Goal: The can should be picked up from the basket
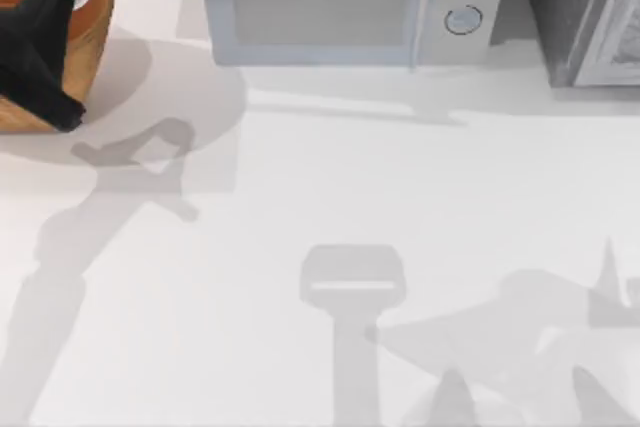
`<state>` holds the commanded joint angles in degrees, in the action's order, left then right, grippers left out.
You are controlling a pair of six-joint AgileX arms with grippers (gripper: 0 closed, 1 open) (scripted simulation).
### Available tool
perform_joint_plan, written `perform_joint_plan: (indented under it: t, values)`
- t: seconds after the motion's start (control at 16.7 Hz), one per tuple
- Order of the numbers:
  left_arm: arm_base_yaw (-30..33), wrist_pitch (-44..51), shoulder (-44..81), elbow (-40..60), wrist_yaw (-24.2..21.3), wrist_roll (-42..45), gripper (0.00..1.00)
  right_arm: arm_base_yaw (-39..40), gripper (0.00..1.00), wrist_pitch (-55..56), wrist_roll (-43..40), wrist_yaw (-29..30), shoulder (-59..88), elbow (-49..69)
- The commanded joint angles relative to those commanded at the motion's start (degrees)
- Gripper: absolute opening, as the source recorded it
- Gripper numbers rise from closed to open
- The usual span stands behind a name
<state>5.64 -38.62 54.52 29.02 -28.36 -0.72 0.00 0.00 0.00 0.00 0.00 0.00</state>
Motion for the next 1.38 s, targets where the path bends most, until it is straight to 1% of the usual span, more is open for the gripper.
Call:
perform_joint_plan:
  t: [0.3,0.72,1.38]
  values:
    - [1.3,-8.4,13.7,6.7,-7.6,0.5,0.0,0.0,1.0,0.0,0.0,0.0,0.0,0.0]
    - [2.8,-18.8,31.7,15.0,-17.1,0.8,0.0,0.0,1.0,0.0,0.0,0.0,0.0,0.0]
    - [5.8,-31.5,58.6,25.4,-31.7,2.1,0.0,0.0,1.0,0.0,0.0,0.0,0.0,0.0]
